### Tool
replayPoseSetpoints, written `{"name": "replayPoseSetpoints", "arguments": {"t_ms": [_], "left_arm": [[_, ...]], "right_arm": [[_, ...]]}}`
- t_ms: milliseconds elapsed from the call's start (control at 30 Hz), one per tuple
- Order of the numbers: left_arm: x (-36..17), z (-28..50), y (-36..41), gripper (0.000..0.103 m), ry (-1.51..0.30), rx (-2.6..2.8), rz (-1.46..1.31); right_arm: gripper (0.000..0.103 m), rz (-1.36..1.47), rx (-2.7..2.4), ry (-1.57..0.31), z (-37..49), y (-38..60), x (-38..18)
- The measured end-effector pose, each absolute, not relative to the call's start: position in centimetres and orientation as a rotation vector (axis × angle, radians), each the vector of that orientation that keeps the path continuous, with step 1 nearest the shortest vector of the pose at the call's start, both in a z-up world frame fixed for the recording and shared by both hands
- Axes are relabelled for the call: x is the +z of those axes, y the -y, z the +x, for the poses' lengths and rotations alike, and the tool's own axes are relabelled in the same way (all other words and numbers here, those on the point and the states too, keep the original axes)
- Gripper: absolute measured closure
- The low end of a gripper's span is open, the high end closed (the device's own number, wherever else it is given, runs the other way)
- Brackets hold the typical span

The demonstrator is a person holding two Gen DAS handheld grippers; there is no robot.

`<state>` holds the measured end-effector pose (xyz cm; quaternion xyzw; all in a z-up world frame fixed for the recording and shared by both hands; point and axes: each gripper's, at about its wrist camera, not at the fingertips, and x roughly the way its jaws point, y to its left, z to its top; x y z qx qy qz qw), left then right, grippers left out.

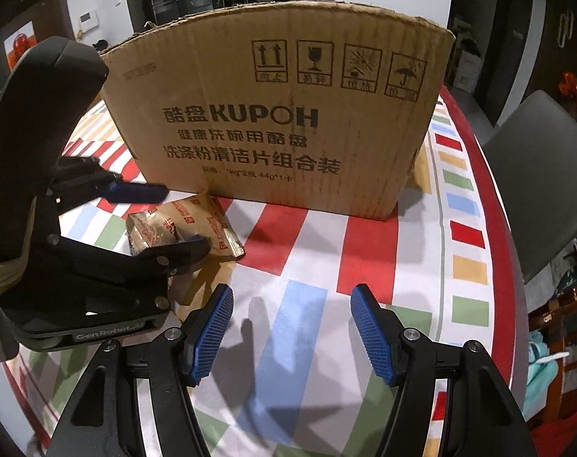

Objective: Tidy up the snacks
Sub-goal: 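Grasp the gold Fortune biscuit pack with the left gripper while the right grasps the white stick snack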

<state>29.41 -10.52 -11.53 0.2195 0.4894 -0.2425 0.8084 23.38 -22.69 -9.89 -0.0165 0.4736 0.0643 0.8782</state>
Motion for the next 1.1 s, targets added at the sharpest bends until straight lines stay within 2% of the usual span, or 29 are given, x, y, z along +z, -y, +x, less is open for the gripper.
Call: {"name": "replayPoseSetpoints", "arguments": {"t_ms": [300,700,933,1100], "left_arm": [[-10.3,28.4,9.0,0.060,-1.026,-0.457,0.393],[-7.1,24.2,2.9,0.060,-0.981,-0.223,0.210],[-8.0,22.3,-0.4,0.059,-1.005,-0.122,0.124],[-9.2,21.7,-1.6,0.059,-1.036,-0.093,0.066]], "right_arm": [[0.038,-0.021,0.150,-0.985,23.5,22.8,-10.0],[0.038,-0.056,0.234,-0.970,23.4,20.4,-9.1],[0.038,-0.102,0.325,-0.973,23.4,17.1,-9.5],[0.045,-0.142,0.376,-0.997,24.0,15.0,-10.5]]}}
